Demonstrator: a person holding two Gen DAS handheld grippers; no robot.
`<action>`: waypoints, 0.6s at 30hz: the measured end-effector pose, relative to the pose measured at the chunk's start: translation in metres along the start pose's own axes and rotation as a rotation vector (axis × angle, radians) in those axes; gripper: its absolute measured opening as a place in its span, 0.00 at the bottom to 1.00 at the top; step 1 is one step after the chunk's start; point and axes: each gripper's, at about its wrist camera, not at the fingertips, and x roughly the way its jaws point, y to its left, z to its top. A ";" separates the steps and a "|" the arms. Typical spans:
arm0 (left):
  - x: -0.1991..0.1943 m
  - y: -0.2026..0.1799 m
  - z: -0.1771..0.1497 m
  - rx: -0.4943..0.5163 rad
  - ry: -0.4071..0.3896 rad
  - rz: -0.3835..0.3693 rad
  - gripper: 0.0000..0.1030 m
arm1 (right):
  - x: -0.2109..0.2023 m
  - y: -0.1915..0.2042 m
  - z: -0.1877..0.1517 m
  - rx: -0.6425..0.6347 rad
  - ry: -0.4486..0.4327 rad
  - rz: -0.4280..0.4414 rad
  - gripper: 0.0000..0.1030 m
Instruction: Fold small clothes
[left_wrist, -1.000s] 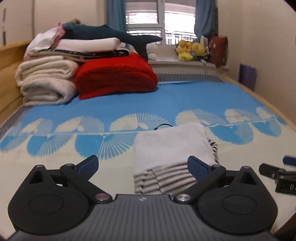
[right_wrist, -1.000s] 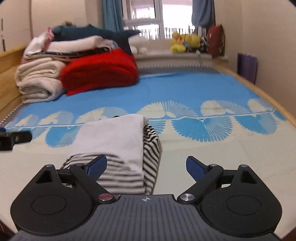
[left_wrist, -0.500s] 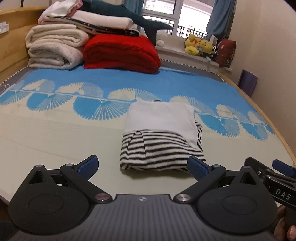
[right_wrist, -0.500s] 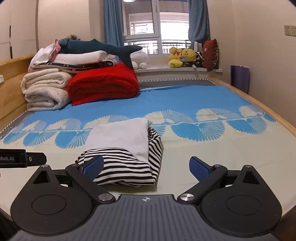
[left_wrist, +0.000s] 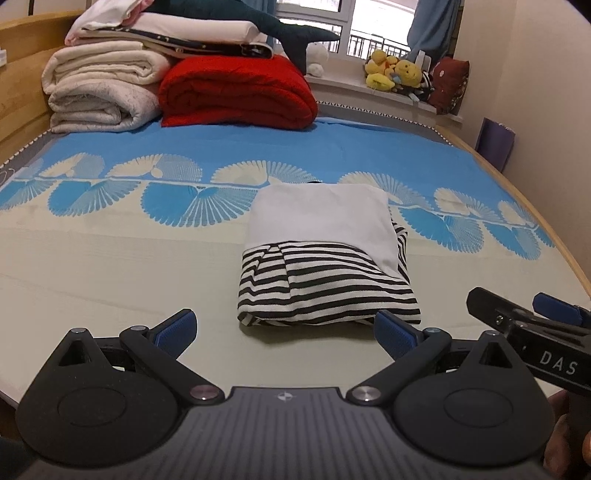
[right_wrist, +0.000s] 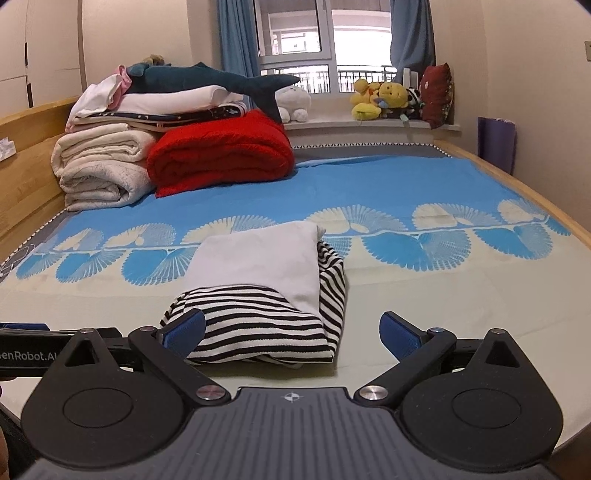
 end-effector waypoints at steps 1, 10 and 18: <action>0.001 0.000 0.000 -0.001 0.003 0.000 0.99 | 0.001 0.001 0.000 -0.003 0.003 0.000 0.97; 0.005 -0.003 -0.001 -0.008 0.012 0.007 0.99 | 0.002 0.003 0.001 -0.007 0.008 0.005 0.97; 0.005 -0.001 -0.001 -0.012 0.016 0.010 0.99 | 0.003 0.002 0.001 -0.006 0.012 0.005 0.97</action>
